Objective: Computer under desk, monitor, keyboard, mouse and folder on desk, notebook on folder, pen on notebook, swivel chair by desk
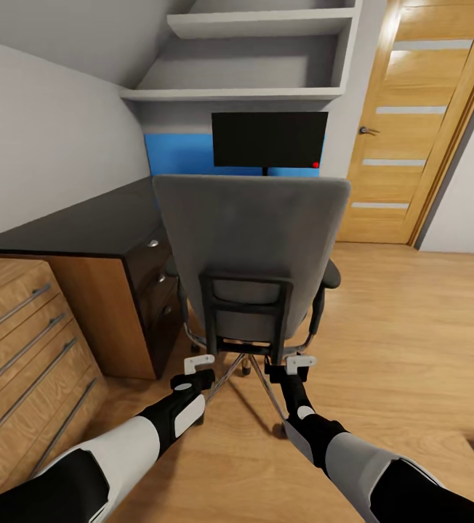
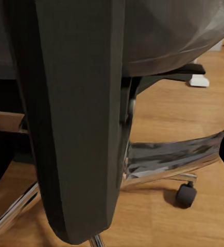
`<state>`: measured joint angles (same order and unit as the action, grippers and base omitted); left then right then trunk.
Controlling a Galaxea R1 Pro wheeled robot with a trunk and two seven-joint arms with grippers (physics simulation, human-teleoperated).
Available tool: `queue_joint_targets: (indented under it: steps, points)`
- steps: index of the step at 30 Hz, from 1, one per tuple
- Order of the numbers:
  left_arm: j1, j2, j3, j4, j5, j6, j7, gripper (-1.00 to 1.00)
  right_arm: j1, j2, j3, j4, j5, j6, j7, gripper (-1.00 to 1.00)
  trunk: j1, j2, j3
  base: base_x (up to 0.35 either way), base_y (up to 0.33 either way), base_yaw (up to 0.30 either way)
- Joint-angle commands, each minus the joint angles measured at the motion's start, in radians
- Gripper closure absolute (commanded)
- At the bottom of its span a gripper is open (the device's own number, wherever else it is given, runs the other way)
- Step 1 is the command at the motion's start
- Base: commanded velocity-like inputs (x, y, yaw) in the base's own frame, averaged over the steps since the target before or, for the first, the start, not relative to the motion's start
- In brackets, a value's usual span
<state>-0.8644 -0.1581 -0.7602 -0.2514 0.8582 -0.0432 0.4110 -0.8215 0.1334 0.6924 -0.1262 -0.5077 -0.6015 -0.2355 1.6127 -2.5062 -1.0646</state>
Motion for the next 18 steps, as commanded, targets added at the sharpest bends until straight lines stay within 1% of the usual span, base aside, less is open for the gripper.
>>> queue_joint_targets:
  steps: [1, 4, 9, 15, 18]
  points:
    - [-0.001, 0.000, -0.008, 0.000, 0.010, -0.004, 0.005, -1.00, -0.001, 0.000, 0.009, 0.000, -0.002, -0.001, -0.008, -1.00, 0.000, 0.000, -0.001, 0.043, 0.000, 0.000]
    - [-0.001, 0.000, -0.008, 0.000, 0.010, -0.004, 0.005, -1.00, -0.001, -0.001, 0.009, 0.000, -0.002, -0.001, -0.008, -1.00, 0.000, 0.000, -0.001, 0.104, 0.000, 0.000]
    - [-0.001, -0.001, -0.009, 0.000, 0.010, -0.004, 0.005, -1.00, -0.001, -0.001, 0.008, 0.000, -0.002, -0.001, -0.008, -1.00, 0.000, 0.000, -0.001, 0.213, 0.000, 0.000]
    - [-0.001, -0.001, -0.009, 0.000, 0.010, -0.004, 0.005, -1.00, -0.001, -0.001, 0.007, 0.000, -0.002, -0.001, -0.008, -1.00, 0.000, 0.000, -0.001, 0.149, 0.000, 0.000]
    - [-0.001, -0.001, -0.010, 0.000, 0.010, -0.004, 0.005, -1.00, -0.001, -0.002, 0.007, 0.000, -0.002, -0.001, -0.008, -1.00, 0.000, 0.000, -0.001, 0.214, 0.000, 0.000]
